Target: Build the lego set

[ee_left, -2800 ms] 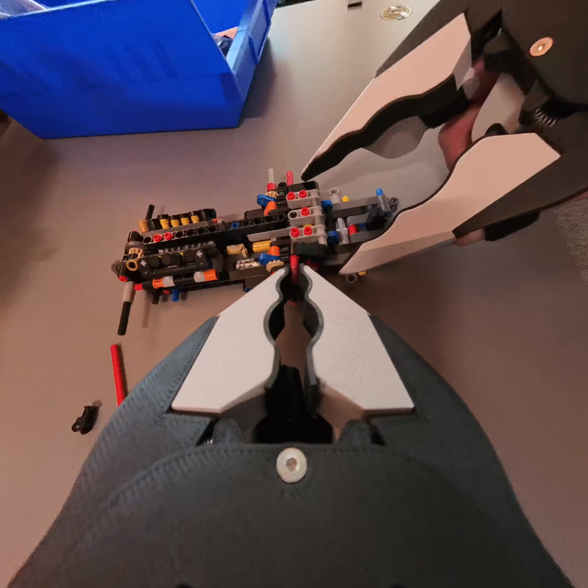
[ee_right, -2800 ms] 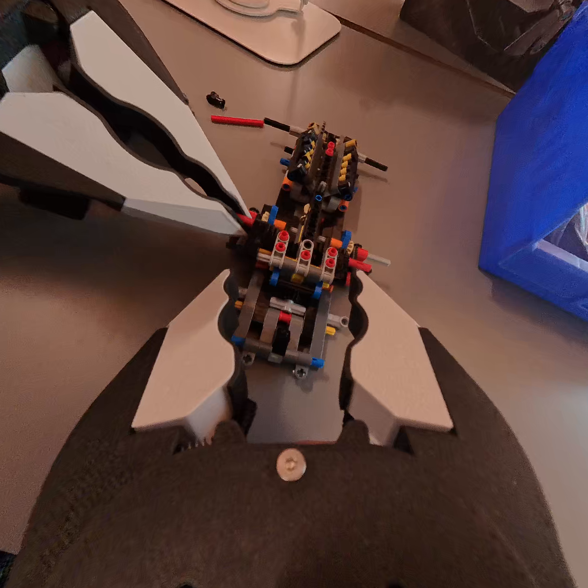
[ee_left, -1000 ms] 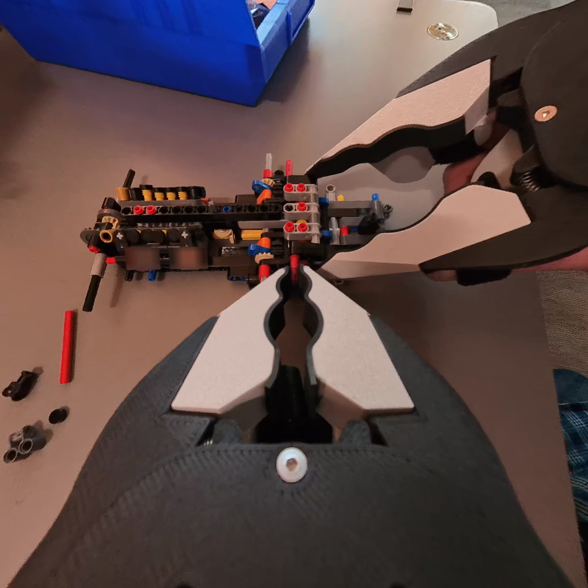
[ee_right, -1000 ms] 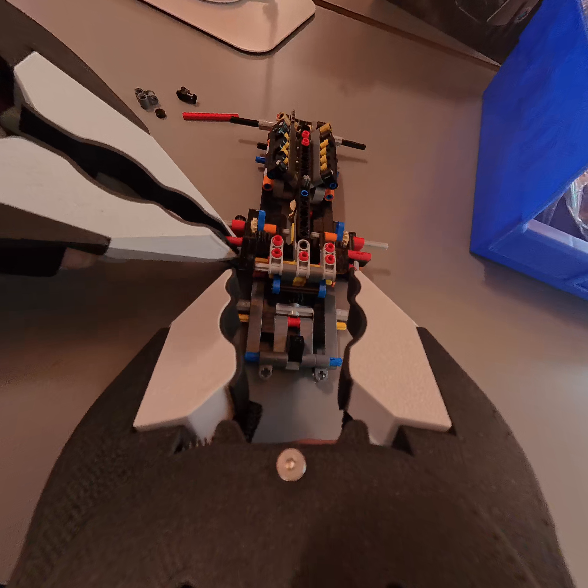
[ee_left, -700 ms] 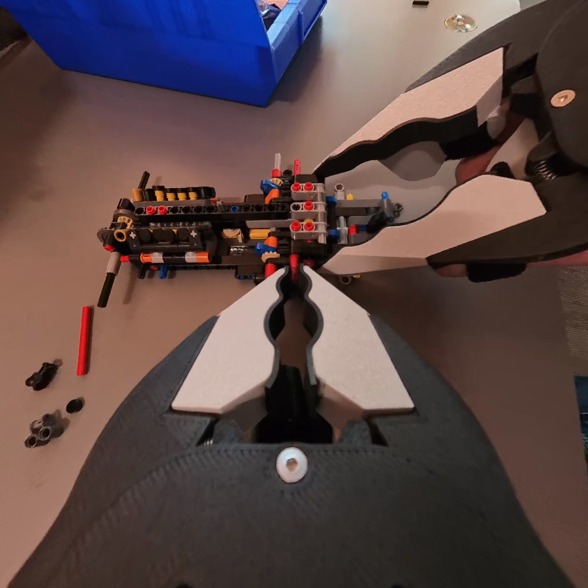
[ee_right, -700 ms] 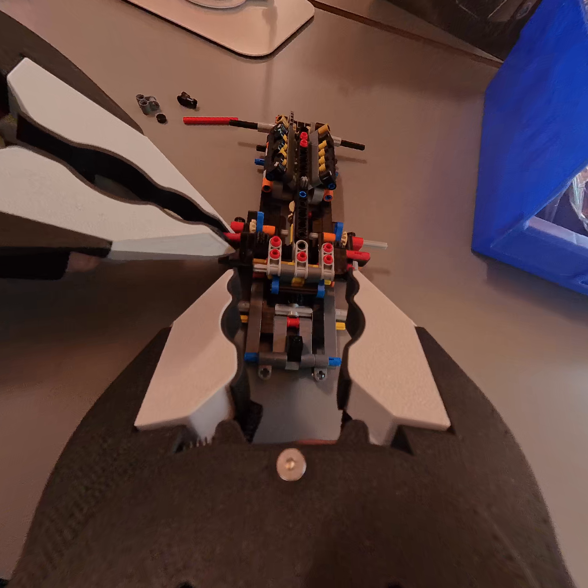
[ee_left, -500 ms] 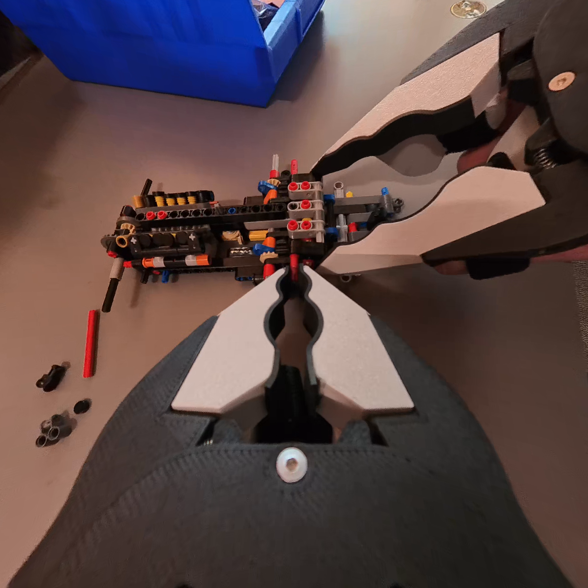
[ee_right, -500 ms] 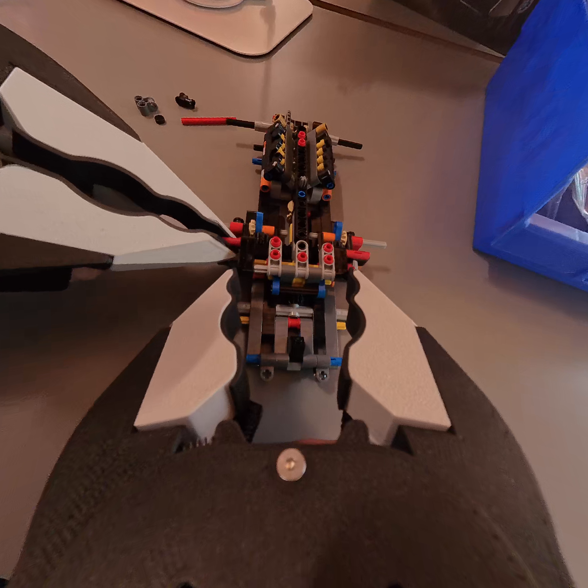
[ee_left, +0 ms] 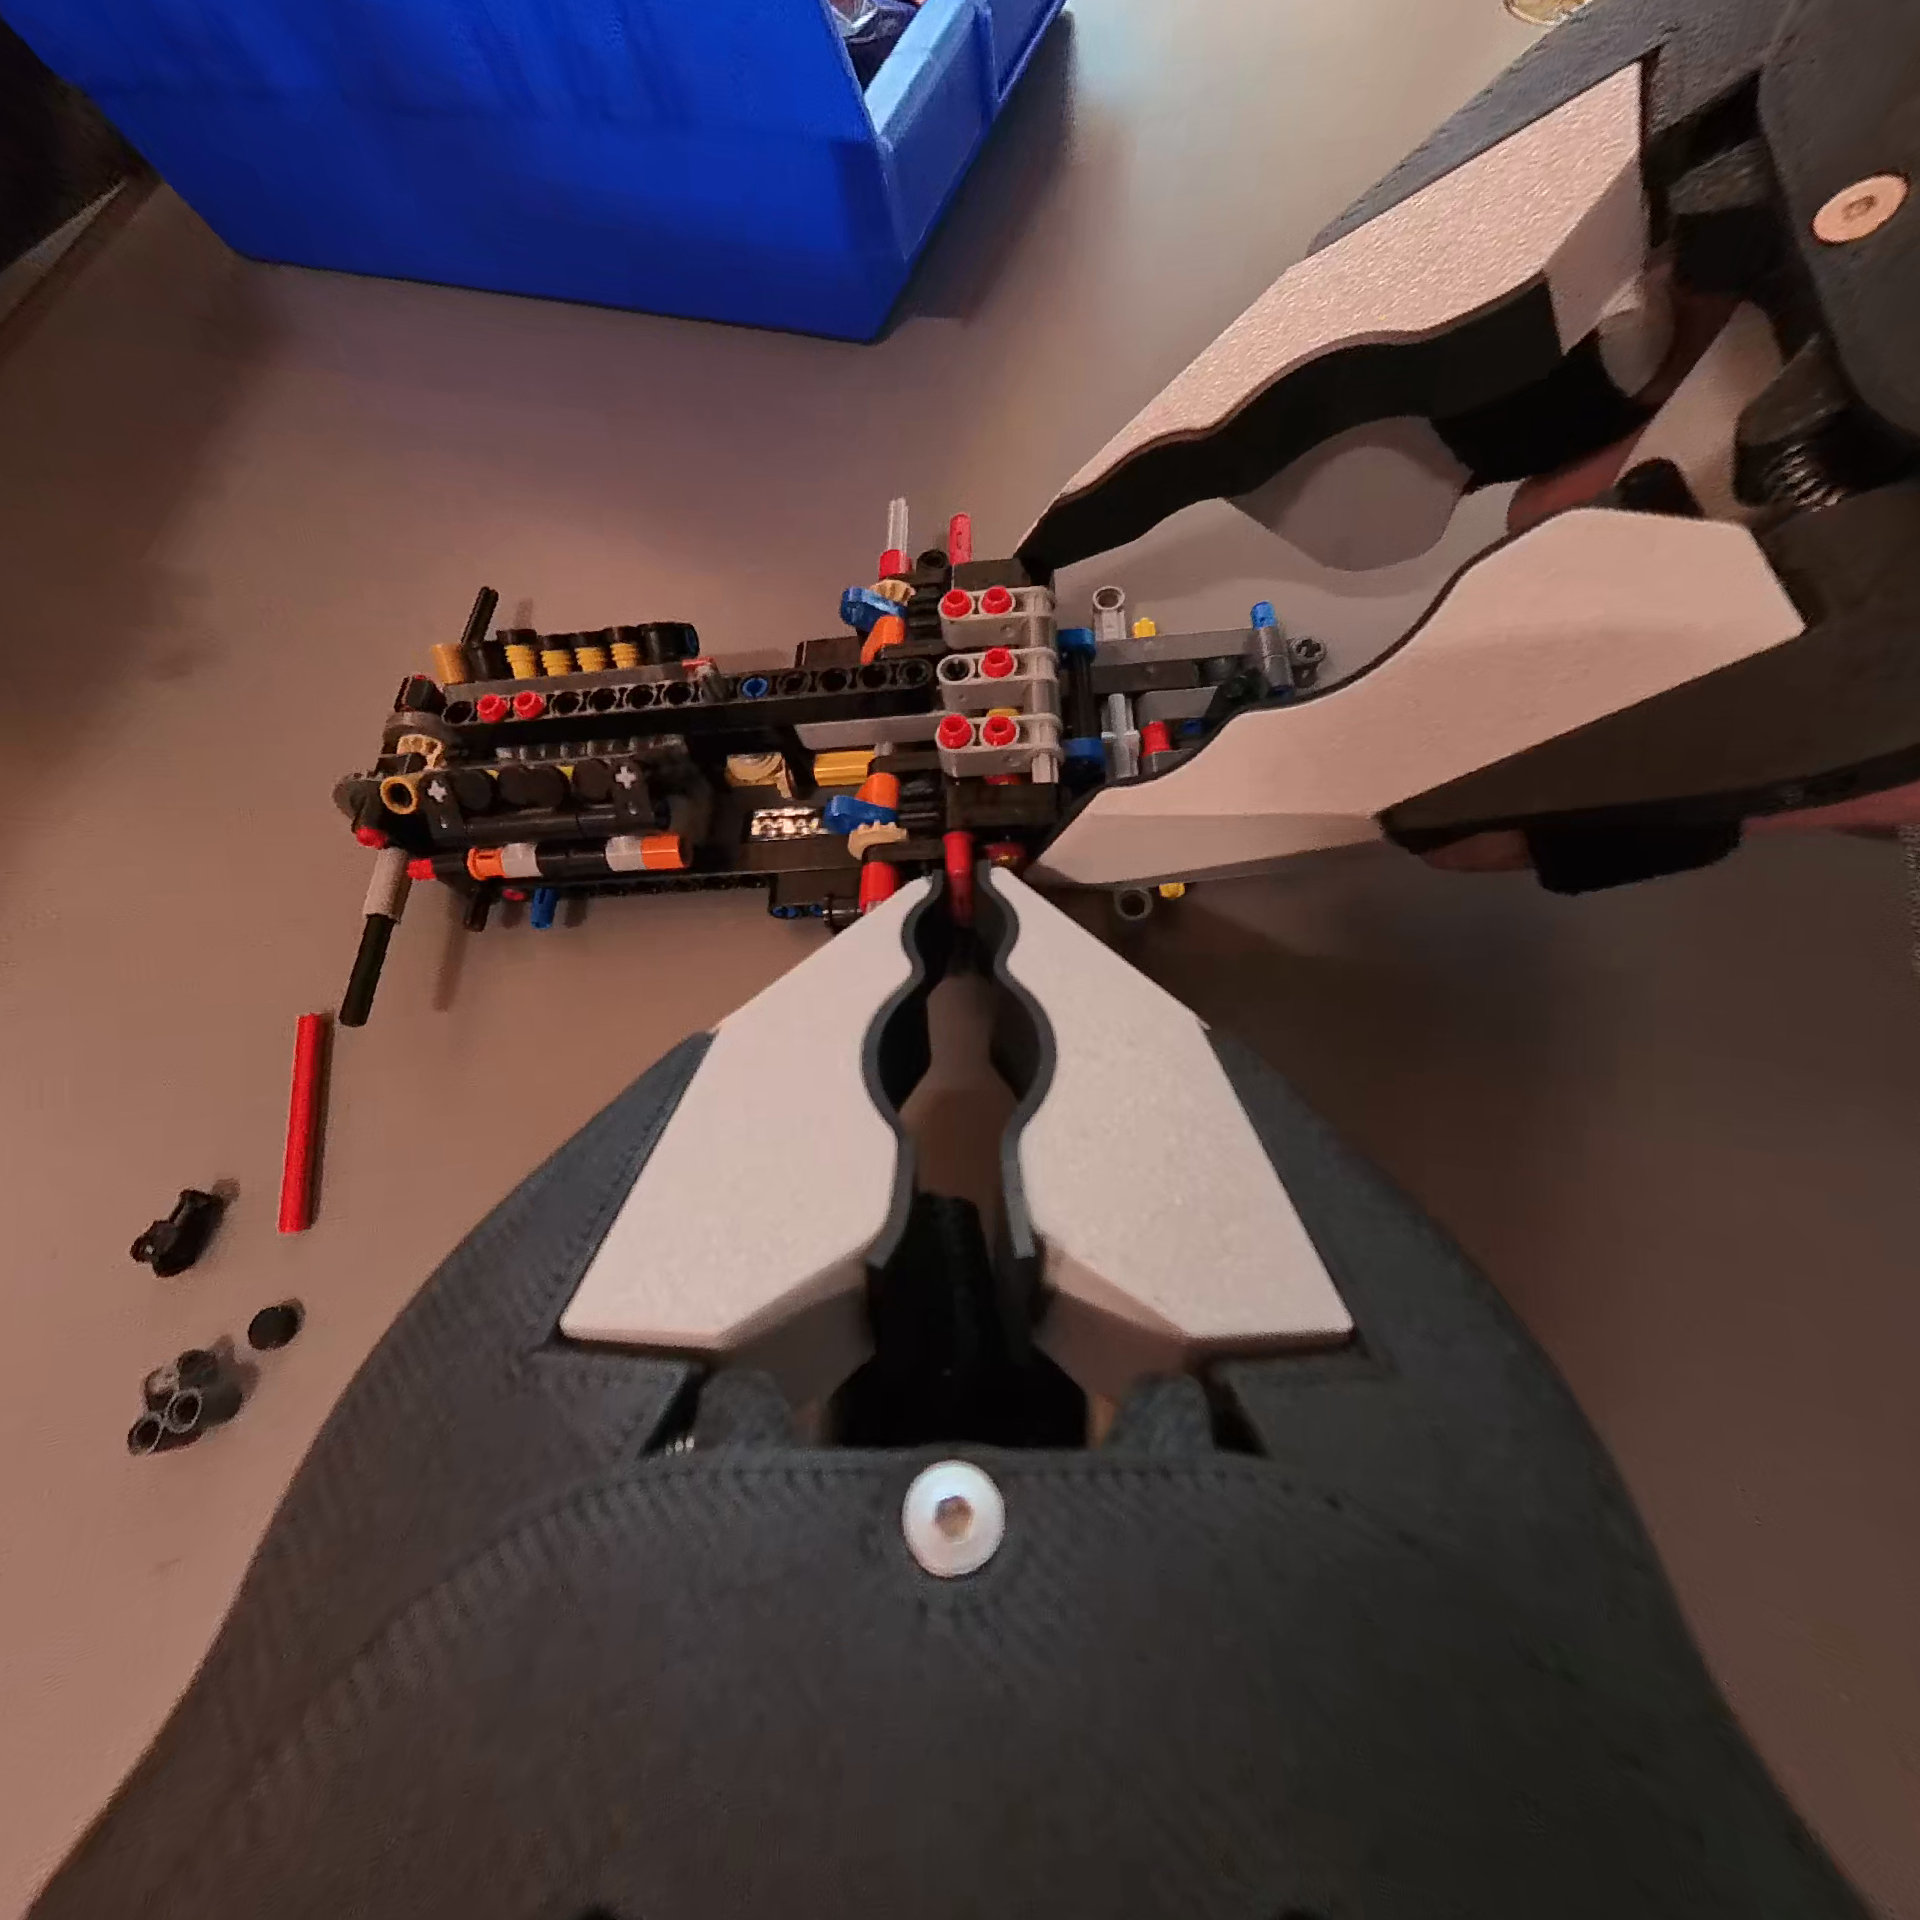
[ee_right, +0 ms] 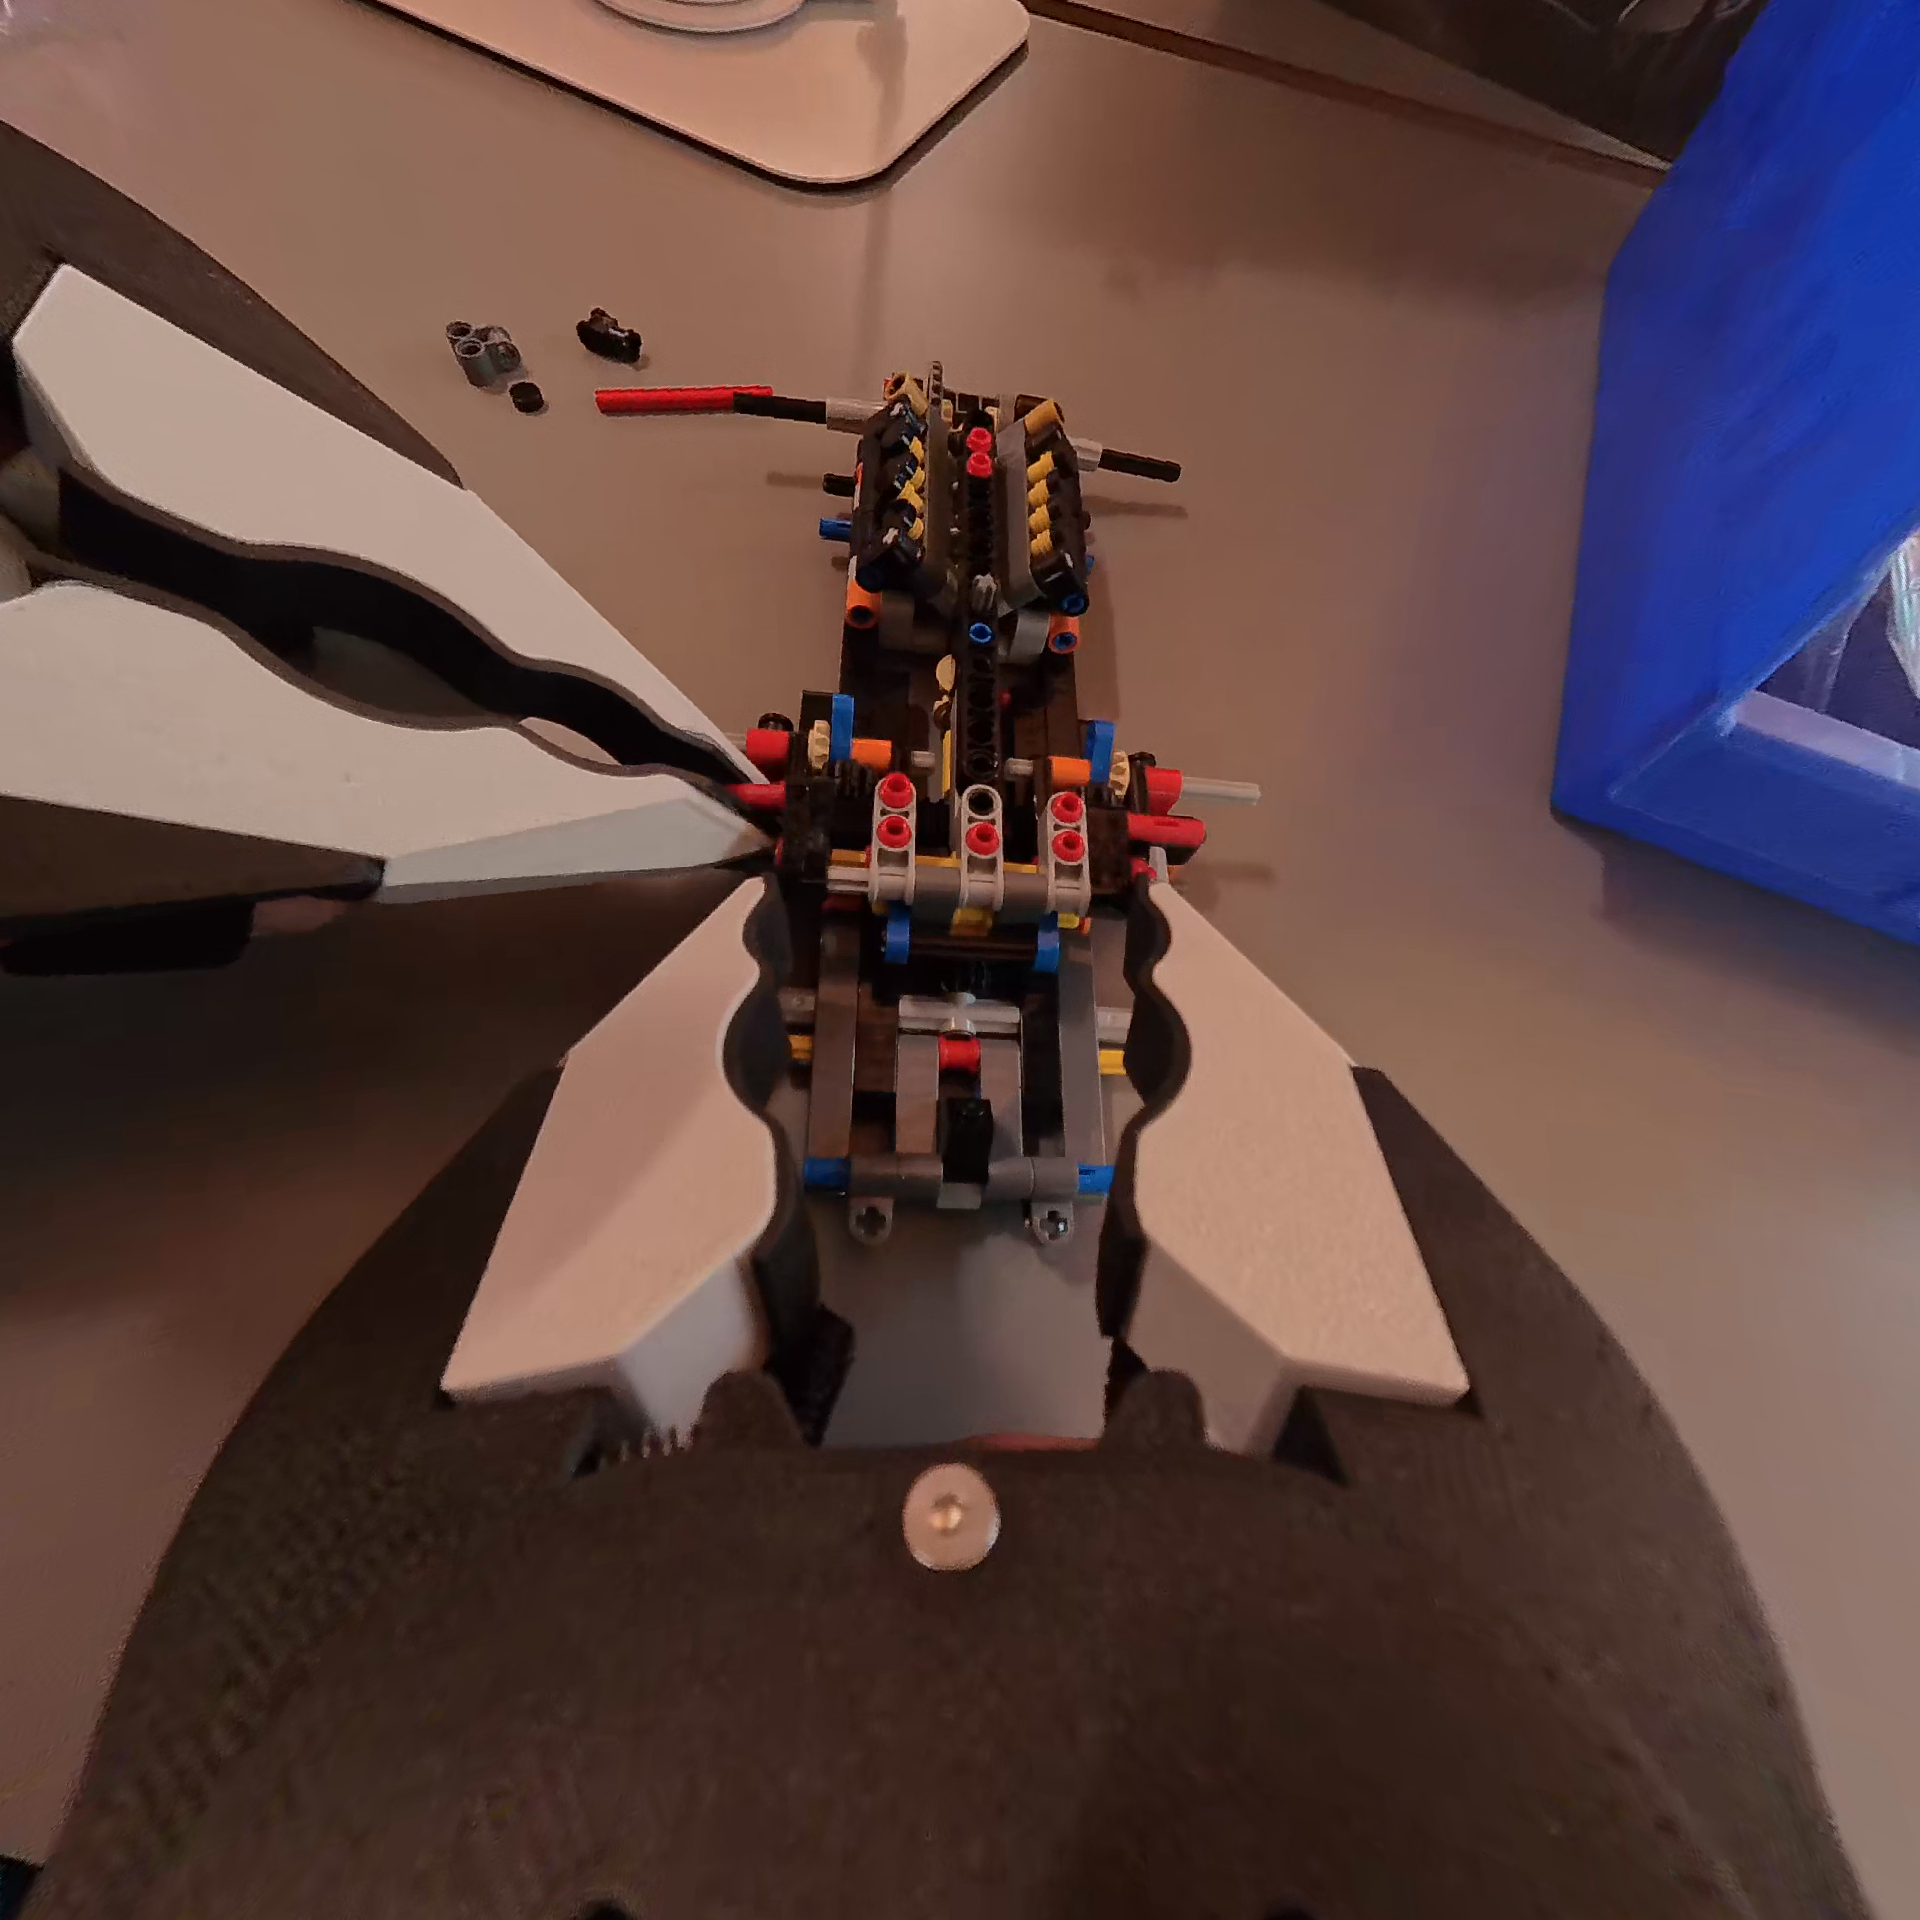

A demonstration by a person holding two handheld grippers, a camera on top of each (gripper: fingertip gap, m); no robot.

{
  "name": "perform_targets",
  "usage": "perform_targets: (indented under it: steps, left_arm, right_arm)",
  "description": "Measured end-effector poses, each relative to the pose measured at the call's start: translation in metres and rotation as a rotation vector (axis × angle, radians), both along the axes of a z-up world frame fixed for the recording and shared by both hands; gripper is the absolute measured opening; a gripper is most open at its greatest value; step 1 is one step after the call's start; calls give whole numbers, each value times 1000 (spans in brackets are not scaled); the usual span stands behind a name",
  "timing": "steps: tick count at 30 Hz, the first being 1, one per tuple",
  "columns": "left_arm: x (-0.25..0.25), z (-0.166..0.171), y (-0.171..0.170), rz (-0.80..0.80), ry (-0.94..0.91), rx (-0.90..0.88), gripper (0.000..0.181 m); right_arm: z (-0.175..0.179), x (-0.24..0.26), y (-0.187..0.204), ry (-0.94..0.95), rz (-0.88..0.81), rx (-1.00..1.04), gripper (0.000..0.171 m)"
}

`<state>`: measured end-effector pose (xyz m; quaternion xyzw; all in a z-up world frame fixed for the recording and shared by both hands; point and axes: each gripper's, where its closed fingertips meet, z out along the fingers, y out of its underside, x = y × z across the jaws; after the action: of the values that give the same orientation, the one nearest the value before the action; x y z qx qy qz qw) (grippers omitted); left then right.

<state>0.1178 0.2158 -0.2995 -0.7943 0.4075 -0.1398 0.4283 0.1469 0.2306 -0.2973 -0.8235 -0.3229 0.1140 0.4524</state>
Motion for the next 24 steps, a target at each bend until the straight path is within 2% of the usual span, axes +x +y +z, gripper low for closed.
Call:
perform_targets:
  steps: [13, 24]
  left_arm:
    - [3, 0, 3, -30, 85, 73, 3]
    - [3, 0, 3, -78, 173, 28, 2]
  right_arm:
    - [-1, 3, 2, -17, 12, 5, 62]
    - [-1, 4, 2, -38, 25, -2, 62]
